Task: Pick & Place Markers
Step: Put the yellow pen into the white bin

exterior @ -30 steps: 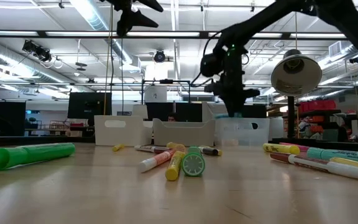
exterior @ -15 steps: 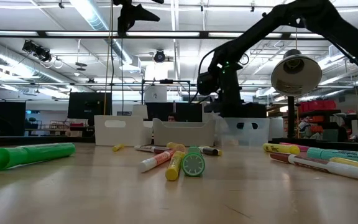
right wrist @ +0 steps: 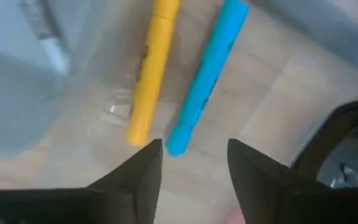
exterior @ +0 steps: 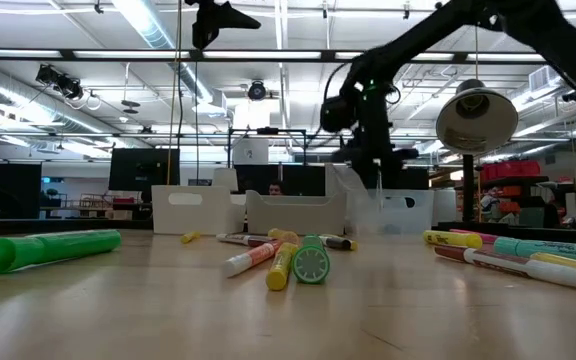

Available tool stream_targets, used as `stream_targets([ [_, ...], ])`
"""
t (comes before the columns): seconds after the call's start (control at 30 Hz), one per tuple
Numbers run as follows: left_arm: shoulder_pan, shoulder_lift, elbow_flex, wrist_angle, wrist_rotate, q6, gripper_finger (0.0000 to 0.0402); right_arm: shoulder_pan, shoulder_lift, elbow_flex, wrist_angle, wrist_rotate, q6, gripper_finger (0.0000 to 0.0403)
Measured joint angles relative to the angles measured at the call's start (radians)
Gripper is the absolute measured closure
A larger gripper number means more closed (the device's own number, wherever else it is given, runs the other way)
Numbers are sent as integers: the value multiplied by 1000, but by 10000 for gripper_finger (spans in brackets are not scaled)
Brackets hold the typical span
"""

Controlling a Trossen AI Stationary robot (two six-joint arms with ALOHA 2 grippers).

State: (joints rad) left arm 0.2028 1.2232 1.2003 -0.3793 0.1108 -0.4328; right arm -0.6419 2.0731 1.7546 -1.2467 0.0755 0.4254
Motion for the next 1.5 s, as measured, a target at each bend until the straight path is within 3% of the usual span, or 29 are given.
stream_targets([
  [0.17, 2, 0, 0, 46, -30, 7, 197, 114, -134, 0, 37, 19, -8, 220],
  [0.37, 3, 0, 0, 68, -68, 21, 197, 345, -261, 0, 85, 90, -19, 233],
  [0.57, 3, 0, 0, 71, -69, 34, 197, 572, -290, -4, 56, 126, 27, 240],
  [0.7, 3, 0, 0, 67, -69, 34, 197, 675, -290, -51, -48, 107, 184, 241],
  [0.9, 3, 0, 0, 57, -57, 48, 197, 790, -344, -273, -146, -49, 455, 224],
  [1.13, 3, 0, 0, 52, -34, 79, 197, 924, -534, -617, -113, -220, 829, 211],
  [1.33, 2, 0, 0, 52, -34, 105, 197, 961, -723, -885, 60, -243, 1139, 211],
  [1.5, 3, 0, 0, 53, -35, 104, 197, 961, -787, -1062, 310, -229, 1240, 211],
])
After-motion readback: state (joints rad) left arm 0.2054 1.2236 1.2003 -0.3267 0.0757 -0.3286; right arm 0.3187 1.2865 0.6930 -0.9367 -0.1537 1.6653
